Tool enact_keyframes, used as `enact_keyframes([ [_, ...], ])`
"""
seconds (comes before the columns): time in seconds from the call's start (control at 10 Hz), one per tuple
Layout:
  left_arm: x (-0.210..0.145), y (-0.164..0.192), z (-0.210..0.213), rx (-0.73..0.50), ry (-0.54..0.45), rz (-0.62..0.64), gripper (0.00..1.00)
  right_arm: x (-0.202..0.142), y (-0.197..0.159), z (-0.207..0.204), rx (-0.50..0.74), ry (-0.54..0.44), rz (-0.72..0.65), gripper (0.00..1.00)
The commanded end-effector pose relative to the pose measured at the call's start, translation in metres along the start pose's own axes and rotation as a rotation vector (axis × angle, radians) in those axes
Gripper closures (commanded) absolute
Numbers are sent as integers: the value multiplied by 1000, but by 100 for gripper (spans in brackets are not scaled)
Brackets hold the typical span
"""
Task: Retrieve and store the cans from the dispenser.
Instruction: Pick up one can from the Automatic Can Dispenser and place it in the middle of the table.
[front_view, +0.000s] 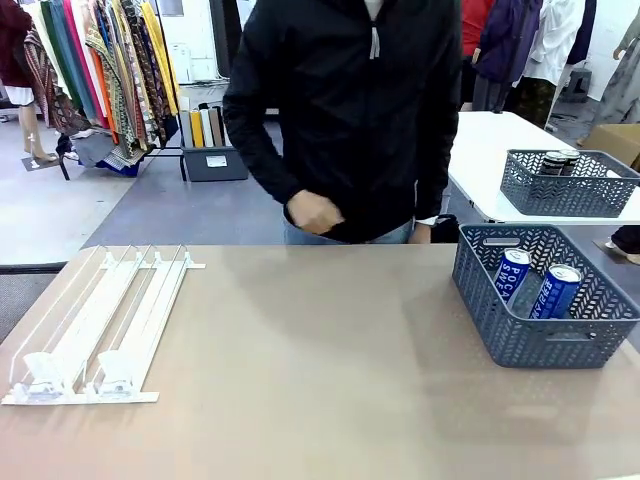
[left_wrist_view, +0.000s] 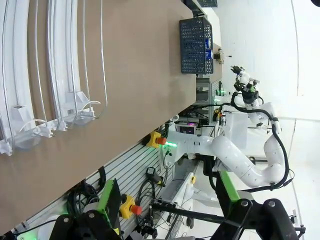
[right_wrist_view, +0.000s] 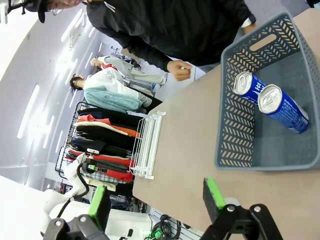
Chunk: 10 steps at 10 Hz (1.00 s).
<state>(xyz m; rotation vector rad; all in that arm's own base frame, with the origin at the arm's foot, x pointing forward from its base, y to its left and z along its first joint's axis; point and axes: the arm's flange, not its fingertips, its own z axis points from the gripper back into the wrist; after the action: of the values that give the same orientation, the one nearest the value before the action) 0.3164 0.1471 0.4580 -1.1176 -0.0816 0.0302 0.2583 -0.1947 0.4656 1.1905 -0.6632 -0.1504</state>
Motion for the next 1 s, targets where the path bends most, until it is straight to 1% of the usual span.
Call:
enact_keyframes([
  [0.0,-1,-2,1,-14,-3,-8,0,0,2,1,11,0,6,0],
  [0.9,-1,-2,1,-14,-3,-8,0,0,2,1,11,0,6,0],
])
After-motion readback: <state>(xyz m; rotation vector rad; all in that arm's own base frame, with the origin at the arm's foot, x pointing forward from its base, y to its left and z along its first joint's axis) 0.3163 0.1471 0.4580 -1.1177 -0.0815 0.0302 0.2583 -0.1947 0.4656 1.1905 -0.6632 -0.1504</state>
